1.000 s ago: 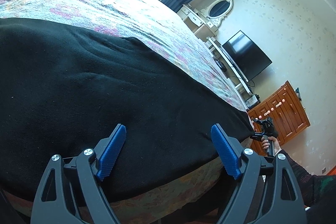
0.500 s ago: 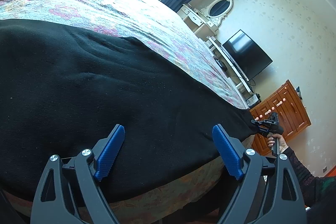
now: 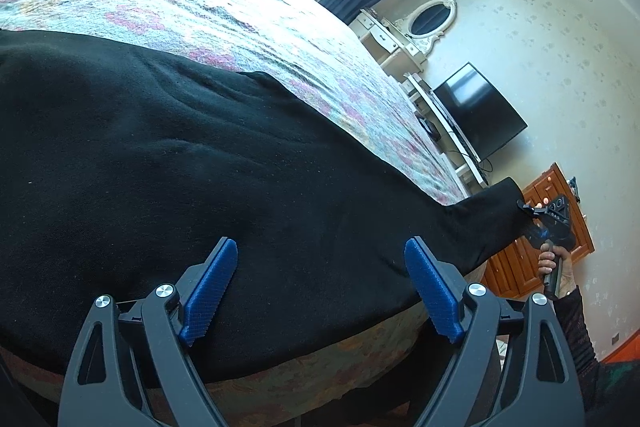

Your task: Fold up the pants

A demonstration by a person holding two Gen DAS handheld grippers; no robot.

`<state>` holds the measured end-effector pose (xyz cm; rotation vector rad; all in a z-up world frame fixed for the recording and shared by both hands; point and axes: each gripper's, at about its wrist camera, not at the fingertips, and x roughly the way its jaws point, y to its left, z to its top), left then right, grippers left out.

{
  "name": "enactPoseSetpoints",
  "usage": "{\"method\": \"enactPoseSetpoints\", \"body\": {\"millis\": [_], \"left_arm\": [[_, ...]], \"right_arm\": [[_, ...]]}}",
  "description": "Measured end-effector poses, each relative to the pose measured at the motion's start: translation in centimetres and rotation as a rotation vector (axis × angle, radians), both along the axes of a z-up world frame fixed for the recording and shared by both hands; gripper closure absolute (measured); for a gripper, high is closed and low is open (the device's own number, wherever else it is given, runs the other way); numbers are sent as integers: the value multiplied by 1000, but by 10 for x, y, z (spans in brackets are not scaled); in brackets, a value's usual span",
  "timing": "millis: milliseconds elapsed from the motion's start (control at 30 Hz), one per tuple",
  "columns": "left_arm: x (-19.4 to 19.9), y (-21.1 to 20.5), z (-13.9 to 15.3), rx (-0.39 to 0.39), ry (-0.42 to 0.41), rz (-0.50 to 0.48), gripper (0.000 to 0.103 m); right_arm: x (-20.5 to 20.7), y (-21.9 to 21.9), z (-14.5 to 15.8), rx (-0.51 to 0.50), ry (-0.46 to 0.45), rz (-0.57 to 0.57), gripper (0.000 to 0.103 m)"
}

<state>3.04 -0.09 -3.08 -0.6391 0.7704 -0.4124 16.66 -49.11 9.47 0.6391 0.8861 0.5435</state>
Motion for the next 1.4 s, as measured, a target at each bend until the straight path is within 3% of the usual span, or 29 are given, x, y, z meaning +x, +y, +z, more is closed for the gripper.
{"method": "enactPoseSetpoints", "body": {"millis": [233,433,567,933,1400], "left_arm": [[-5,19,17,5,2,137,18],[-7,30,14,111,31,163,18],[-4,42,-1,67,69,165,18],[-7,39,-3,129,26,114,18],[-12,45,-2,87,-4,98,18]], "right_arm": [[1,85,19,-13,-36,112,91],[6,150,18,-5,-29,213,91],[7,188,13,-12,-21,265,91],[2,282,-18,-208,16,351,91],[-8,348,-50,-443,19,400,91]]}}
